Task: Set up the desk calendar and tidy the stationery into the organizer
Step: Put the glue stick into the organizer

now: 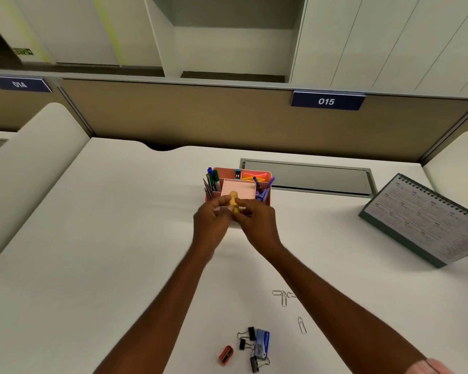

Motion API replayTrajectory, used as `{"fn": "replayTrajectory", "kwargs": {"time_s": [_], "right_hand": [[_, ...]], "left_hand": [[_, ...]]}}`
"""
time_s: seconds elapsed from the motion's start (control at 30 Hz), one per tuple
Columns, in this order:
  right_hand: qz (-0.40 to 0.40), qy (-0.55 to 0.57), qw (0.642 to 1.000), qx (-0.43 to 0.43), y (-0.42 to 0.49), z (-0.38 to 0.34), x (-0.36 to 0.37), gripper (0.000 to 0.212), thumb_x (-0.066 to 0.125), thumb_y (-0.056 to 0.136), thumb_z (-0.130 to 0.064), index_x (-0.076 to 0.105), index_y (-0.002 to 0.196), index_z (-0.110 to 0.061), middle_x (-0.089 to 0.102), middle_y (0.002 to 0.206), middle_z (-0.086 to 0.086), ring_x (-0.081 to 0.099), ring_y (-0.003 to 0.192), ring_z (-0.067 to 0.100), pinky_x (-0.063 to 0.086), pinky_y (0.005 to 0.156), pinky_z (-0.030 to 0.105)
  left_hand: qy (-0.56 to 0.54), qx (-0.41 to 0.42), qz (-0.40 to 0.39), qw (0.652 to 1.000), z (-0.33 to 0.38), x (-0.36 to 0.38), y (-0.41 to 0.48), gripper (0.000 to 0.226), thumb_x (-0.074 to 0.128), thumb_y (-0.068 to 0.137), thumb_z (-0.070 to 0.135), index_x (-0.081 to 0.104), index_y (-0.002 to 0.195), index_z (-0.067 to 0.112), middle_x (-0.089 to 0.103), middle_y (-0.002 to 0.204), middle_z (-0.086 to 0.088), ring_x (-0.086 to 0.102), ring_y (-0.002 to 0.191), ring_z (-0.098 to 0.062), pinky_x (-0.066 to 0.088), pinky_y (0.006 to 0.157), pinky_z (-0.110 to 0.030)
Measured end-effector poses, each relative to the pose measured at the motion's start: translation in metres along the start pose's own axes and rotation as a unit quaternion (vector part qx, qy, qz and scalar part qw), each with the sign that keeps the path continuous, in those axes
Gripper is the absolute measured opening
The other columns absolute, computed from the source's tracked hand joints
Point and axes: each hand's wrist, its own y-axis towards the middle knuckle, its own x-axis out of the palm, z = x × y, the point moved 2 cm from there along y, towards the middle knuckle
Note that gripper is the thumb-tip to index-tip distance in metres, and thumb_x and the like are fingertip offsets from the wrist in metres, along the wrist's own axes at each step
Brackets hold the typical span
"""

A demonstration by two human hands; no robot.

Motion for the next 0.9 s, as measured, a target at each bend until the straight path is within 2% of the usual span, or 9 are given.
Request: {"fn": "replayTrajectory", "kwargs": {"time_s": [0.07, 0.13, 0.2, 0.27, 0.33, 0.47, 0.63, 0.8, 0.9], "right_hand": [[-0.001, -0.017, 1.000, 0.010, 0.016, -0.002, 0.005, 0.030, 0.070, 0.094, -0.010, 0.072, 0.124, -0.012, 0.077, 0.108, 0.005, 0.063, 0.074, -0.003, 0.049, 0.071, 0.006], [-0.006, -0.038, 0.999, 0.029, 0.032, -0.001, 0.013, 0.033, 0.069, 0.096, -0.010, 0.069, 0.129, -0.013, 0.075, 0.117, 0.008, 0.069, 0.087, 0.007, 0.054, 0.082, 0.015], [-0.013, -0.061, 0.997, 0.051, 0.047, 0.002, 0.021, 0.037, 0.069, 0.096, -0.012, 0.067, 0.132, -0.013, 0.072, 0.126, 0.009, 0.069, 0.108, 0.023, 0.053, 0.099, 0.027], [-0.023, -0.076, 0.995, 0.065, 0.058, 0.005, 0.027, 0.037, 0.069, 0.096, -0.014, 0.067, 0.133, -0.013, 0.070, 0.129, 0.008, 0.066, 0.116, 0.026, 0.044, 0.097, 0.023], [-0.040, -0.094, 0.993, 0.061, 0.067, 0.008, 0.031, 0.034, 0.068, 0.097, -0.013, 0.068, 0.131, -0.012, 0.071, 0.128, 0.009, 0.066, 0.117, 0.027, 0.044, 0.097, 0.023], [-0.054, -0.124, 0.989, 0.057, 0.078, 0.016, 0.039, 0.032, 0.067, 0.097, -0.013, 0.069, 0.129, -0.012, 0.072, 0.126, 0.009, 0.065, 0.117, 0.027, 0.048, 0.107, 0.036], [-0.049, -0.144, 0.987, 0.055, 0.084, 0.021, 0.047, 0.031, 0.065, 0.099, -0.016, 0.068, 0.130, -0.013, 0.072, 0.122, 0.008, 0.068, 0.108, 0.026, 0.053, 0.103, 0.036], [-0.045, -0.147, 0.987, 0.055, 0.091, 0.020, 0.046, 0.035, 0.067, 0.097, -0.017, 0.067, 0.132, -0.012, 0.069, 0.130, 0.009, 0.064, 0.118, 0.028, 0.048, 0.106, 0.036], [-0.045, -0.141, 0.988, 0.053, 0.092, 0.021, 0.048, 0.034, 0.069, 0.096, -0.016, 0.067, 0.130, -0.012, 0.069, 0.129, 0.010, 0.066, 0.116, 0.029, 0.050, 0.106, 0.038]], "left_hand": [[0.024, 0.005, 0.000, 1.000, 0.007, -0.003, 0.013, 0.029, 0.069, 0.099, 0.019, 0.072, 0.127, 0.022, 0.068, 0.135, 0.001, 0.063, 0.116, -0.017, 0.058, 0.093, -0.030], [0.050, 0.016, -0.016, 0.998, 0.009, -0.004, 0.026, 0.031, 0.069, 0.099, 0.018, 0.071, 0.130, 0.021, 0.066, 0.139, 0.000, 0.061, 0.119, -0.017, 0.053, 0.088, -0.024], [0.077, 0.020, -0.030, 0.996, 0.009, -0.004, 0.036, 0.035, 0.068, 0.100, 0.018, 0.068, 0.135, 0.020, 0.064, 0.142, -0.002, 0.061, 0.126, -0.023, 0.052, 0.092, -0.027], [0.106, 0.018, -0.038, 0.993, 0.007, -0.004, 0.046, 0.037, 0.067, 0.100, 0.019, 0.066, 0.138, 0.020, 0.064, 0.143, -0.003, 0.061, 0.127, -0.026, 0.054, 0.098, -0.033], [0.125, 0.016, -0.044, 0.991, 0.005, -0.004, 0.053, 0.040, 0.067, 0.100, 0.022, 0.064, 0.140, 0.021, 0.064, 0.142, -0.003, 0.062, 0.126, -0.028, 0.054, 0.101, -0.037], [0.130, 0.012, -0.054, 0.990, 0.000, -0.004, 0.059, 0.044, 0.068, 0.100, 0.023, 0.062, 0.143, 0.020, 0.064, 0.144, -0.002, 0.062, 0.127, -0.027, 0.053, 0.104, -0.037], [0.125, 0.006, -0.047, 0.991, -0.004, -0.003, 0.064, 0.046, 0.066, 0.101, 0.022, 0.059, 0.146, 0.021, 0.062, 0.145, -0.002, 0.061, 0.128, -0.027, 0.052, 0.106, -0.040], [0.126, 0.007, -0.044, 0.991, -0.005, -0.001, 0.066, 0.045, 0.067, 0.101, 0.026, 0.059, 0.145, 0.024, 0.065, 0.143, 0.000, 0.063, 0.126, -0.026, 0.053, 0.105, -0.040], [0.119, 0.005, -0.041, 0.992, -0.005, -0.001, 0.066, 0.044, 0.067, 0.101, 0.025, 0.060, 0.144, 0.023, 0.064, 0.143, 0.000, 0.063, 0.127, -0.026, 0.052, 0.106, -0.040]]}}
